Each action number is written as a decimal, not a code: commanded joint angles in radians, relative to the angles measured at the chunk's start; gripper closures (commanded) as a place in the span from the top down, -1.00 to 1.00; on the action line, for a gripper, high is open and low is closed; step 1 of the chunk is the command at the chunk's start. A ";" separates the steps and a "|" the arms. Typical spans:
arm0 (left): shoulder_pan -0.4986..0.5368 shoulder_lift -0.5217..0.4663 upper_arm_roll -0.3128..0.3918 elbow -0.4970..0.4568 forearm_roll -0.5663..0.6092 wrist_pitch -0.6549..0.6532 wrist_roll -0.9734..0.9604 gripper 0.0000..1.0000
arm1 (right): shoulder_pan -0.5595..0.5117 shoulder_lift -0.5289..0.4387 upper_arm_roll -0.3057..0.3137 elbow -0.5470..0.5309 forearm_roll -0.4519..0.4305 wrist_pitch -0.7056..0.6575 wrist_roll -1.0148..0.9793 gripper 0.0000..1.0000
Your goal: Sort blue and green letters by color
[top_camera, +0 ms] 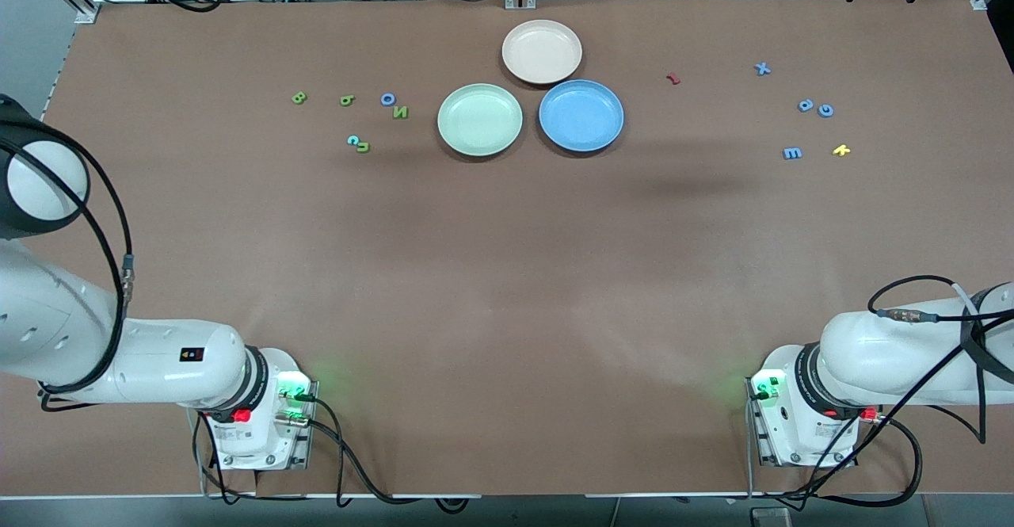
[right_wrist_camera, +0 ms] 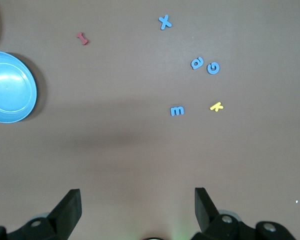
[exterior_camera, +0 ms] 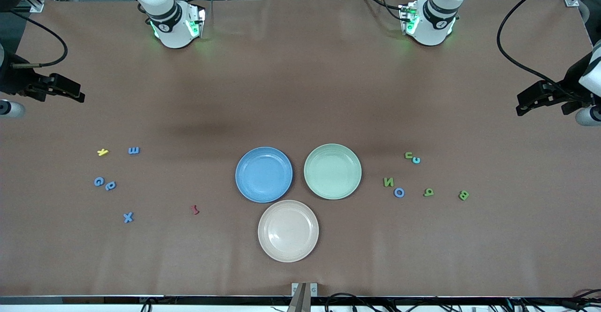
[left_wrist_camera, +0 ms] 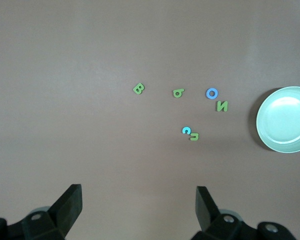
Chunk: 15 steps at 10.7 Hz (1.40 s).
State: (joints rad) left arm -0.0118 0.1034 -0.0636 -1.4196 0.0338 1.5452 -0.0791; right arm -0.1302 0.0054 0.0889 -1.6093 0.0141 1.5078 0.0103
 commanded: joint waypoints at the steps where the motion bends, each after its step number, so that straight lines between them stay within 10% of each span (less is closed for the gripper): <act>1: 0.004 -0.019 -0.005 -0.005 -0.009 -0.024 -0.016 1.00 | -0.011 -0.027 0.011 -0.026 -0.003 0.006 -0.009 1.00; 5: 0.010 0.024 -0.016 -0.050 -0.009 -0.011 -0.002 1.00 | -0.011 -0.027 0.011 -0.026 -0.003 0.006 -0.009 1.00; 9: 0.026 0.111 -0.015 -0.309 0.032 0.379 0.005 1.00 | -0.011 -0.021 0.009 -0.030 -0.002 0.012 -0.009 1.00; 15: 0.067 0.376 -0.013 -0.312 0.086 0.682 0.332 1.00 | -0.043 -0.004 0.008 -0.254 -0.013 0.286 -0.033 1.00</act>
State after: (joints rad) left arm 0.0441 0.4039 -0.0711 -1.7427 0.0966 2.1441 0.1904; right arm -0.1326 0.0093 0.0879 -1.7593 0.0131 1.6766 0.0091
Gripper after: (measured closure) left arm 0.000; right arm 0.000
